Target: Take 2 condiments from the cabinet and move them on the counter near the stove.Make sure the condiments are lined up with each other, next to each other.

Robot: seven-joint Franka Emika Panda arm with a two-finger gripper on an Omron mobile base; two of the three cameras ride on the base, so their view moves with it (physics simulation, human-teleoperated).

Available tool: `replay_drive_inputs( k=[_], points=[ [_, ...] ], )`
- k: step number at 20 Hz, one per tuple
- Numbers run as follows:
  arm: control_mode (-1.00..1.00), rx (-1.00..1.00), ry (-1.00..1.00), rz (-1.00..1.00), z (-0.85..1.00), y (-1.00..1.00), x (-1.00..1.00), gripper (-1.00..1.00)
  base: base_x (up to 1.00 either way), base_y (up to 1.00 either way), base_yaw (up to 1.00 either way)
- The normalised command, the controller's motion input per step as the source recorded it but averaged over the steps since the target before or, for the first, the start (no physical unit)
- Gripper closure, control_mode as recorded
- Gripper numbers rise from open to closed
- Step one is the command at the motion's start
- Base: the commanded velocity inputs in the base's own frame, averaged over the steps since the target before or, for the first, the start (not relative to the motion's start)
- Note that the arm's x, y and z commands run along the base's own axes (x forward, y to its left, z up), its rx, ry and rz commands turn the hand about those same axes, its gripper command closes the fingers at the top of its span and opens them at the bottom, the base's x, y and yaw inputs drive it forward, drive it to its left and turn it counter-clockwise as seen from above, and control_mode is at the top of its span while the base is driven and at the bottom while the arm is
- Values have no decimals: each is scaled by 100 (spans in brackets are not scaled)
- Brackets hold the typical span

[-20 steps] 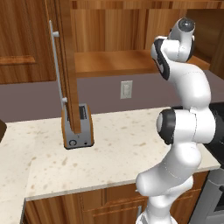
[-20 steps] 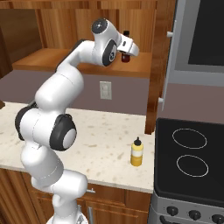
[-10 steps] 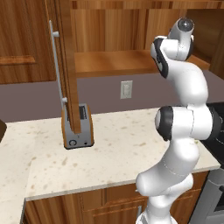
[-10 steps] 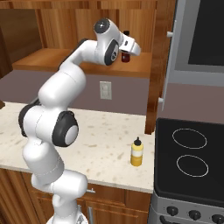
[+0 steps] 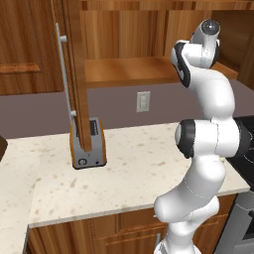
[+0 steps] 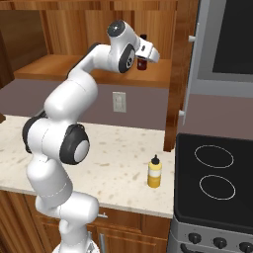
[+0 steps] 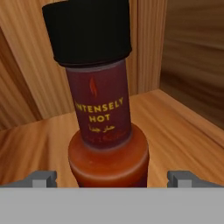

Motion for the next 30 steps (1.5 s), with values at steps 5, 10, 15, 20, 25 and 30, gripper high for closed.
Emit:
replay_drive_inputs(
  k=[5, 10, 15, 20, 25, 30],
  points=[
    [-100, 0, 0, 0, 0, 0, 0, 100, 0, 0, 0],
    [-100, 0, 0, 0, 0, 0, 0, 100, 0, 0, 0],
    [-100, 0, 0, 0, 0, 0, 0, 100, 0, 0, 0],
    [-100, 0, 0, 0, 0, 0, 0, 100, 0, 0, 0],
    [-100, 0, 0, 0, 0, 0, 0, 100, 0, 0, 0],
    [-100, 0, 0, 0, 0, 0, -40, 100, 0, 0, 0]
  ],
)
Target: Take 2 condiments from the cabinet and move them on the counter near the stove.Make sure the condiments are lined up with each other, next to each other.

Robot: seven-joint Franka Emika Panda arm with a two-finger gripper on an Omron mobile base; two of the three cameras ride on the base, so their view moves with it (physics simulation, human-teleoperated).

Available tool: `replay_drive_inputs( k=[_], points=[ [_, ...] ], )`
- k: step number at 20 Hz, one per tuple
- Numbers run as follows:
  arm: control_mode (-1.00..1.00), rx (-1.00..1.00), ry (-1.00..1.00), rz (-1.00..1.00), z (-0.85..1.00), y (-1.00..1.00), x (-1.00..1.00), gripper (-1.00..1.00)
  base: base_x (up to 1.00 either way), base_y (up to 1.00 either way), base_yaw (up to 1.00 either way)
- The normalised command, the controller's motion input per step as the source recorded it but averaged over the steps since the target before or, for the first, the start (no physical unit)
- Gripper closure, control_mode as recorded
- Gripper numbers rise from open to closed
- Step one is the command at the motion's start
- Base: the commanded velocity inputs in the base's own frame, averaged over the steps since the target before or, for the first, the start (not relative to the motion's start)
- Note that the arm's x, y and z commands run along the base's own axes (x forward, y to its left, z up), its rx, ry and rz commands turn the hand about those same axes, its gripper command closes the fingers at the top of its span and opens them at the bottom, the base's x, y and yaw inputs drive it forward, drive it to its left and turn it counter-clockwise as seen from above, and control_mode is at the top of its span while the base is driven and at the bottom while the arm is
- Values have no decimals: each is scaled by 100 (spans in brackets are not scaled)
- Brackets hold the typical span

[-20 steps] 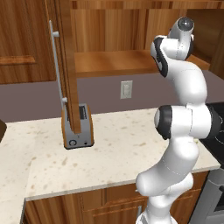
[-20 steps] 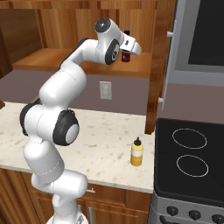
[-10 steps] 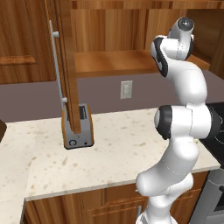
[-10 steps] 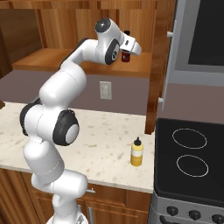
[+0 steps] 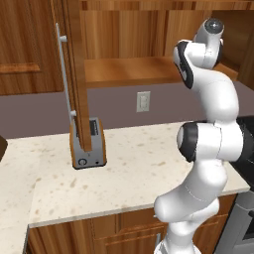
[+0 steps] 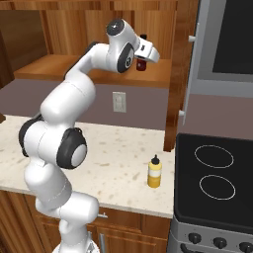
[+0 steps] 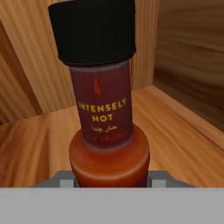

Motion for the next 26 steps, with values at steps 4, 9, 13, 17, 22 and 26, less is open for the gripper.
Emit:
replay_drive_inputs(
  k=[4, 9, 13, 17, 22, 26],
  points=[
    [-100, 0, -1, 0, 0, 0, -54, 100, 0, 0, 0],
    [-100, 0, -6, 0, 0, 0, -64, 100, 0, 0, 0],
    [-100, 0, -4, 2, 0, 0, -73, 100, 0, 0, 0],
    [-100, 0, -2, 3, 0, 0, -74, 100, 0, 0, 0],
    [-100, 0, -10, 3, 0, 0, -88, 100, 0, 0, 0],
    [-100, 0, -12, 4, 0, 0, -94, 100, 0, 0, 0]
  ],
)
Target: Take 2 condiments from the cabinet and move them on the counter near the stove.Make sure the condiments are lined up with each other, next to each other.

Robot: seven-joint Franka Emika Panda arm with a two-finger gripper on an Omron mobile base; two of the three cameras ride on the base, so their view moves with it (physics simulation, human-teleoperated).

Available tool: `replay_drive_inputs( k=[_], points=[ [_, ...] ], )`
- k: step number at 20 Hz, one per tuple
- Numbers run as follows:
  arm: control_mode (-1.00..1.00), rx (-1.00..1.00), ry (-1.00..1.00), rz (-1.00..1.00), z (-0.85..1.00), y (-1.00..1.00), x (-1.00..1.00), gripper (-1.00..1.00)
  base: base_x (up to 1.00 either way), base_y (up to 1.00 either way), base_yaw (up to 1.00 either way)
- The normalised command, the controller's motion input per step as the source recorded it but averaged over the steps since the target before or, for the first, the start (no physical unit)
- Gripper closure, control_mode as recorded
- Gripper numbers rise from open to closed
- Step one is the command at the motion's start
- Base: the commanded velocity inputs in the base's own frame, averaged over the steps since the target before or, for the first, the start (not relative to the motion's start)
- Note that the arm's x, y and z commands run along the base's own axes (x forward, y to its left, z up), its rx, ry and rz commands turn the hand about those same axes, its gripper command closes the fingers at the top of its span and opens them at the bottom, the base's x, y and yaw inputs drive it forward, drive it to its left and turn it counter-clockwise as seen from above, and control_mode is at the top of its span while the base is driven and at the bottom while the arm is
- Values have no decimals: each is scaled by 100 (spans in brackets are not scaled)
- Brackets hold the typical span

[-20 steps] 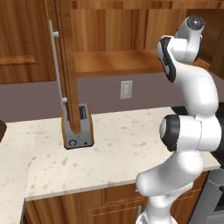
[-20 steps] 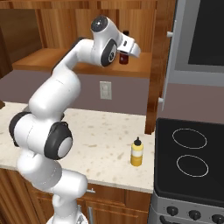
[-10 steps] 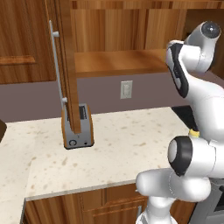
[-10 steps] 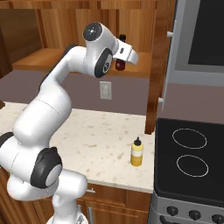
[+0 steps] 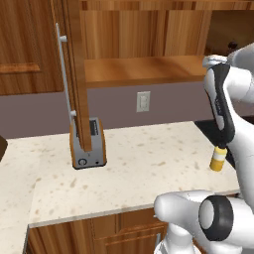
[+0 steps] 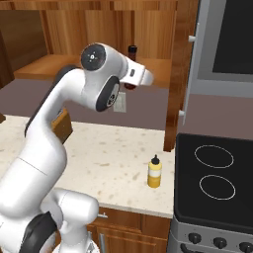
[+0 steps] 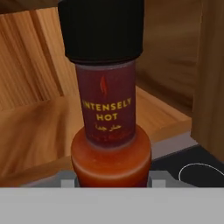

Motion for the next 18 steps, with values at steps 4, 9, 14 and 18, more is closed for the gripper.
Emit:
replay_drive_inputs(
  k=[4, 9, 14, 18],
  points=[
    [-100, 0, -5, 6, 0, 0, -81, 100, 0, 0, 0],
    [-100, -1, 0, 10, -2, 2, -65, 100, 0, 0, 0],
    [-100, -6, 0, 15, -9, 9, -47, 100, 0, 0, 0],
    [-100, -8, 0, 14, -19, 9, -42, 100, 0, 0, 0]
  ],
)
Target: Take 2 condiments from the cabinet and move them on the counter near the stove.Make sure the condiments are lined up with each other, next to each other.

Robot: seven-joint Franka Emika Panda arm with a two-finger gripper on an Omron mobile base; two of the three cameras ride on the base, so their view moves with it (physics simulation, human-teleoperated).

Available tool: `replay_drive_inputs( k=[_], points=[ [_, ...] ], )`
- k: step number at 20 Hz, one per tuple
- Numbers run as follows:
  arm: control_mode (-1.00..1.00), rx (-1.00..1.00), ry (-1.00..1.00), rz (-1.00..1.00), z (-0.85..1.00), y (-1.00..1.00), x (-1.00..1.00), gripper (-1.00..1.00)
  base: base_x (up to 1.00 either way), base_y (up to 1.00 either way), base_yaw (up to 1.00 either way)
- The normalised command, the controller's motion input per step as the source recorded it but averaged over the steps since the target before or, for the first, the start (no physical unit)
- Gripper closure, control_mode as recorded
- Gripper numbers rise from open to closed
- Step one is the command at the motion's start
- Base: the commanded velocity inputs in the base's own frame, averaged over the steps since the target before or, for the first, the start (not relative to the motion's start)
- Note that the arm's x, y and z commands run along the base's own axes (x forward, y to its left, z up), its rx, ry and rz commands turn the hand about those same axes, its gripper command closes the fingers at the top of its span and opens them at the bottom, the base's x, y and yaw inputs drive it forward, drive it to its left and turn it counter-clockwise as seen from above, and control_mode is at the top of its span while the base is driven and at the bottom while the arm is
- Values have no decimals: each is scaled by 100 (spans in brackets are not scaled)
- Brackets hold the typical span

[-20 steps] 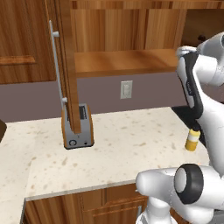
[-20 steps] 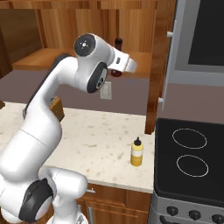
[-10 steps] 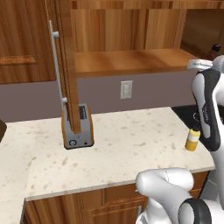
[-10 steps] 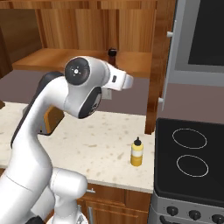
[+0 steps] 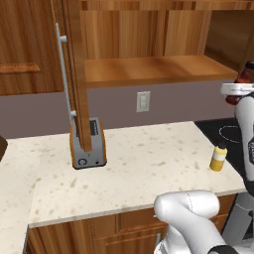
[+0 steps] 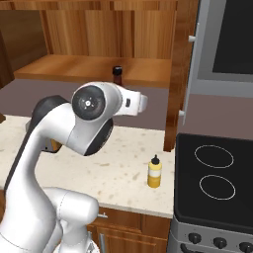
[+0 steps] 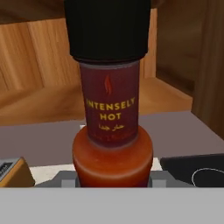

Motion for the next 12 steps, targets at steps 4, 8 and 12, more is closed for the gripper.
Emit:
replay_drive_inputs(
  k=[4, 8, 12],
  points=[
    [-100, -6, 0, 10, -24, 4, -35, 100, 0, 0, 0],
    [-100, -4, 0, 8, -23, 0, -34, 100, 0, 0, 0],
    [-100, -7, 0, 8, -26, 0, -39, 100, 0, 0, 0]
  ],
)
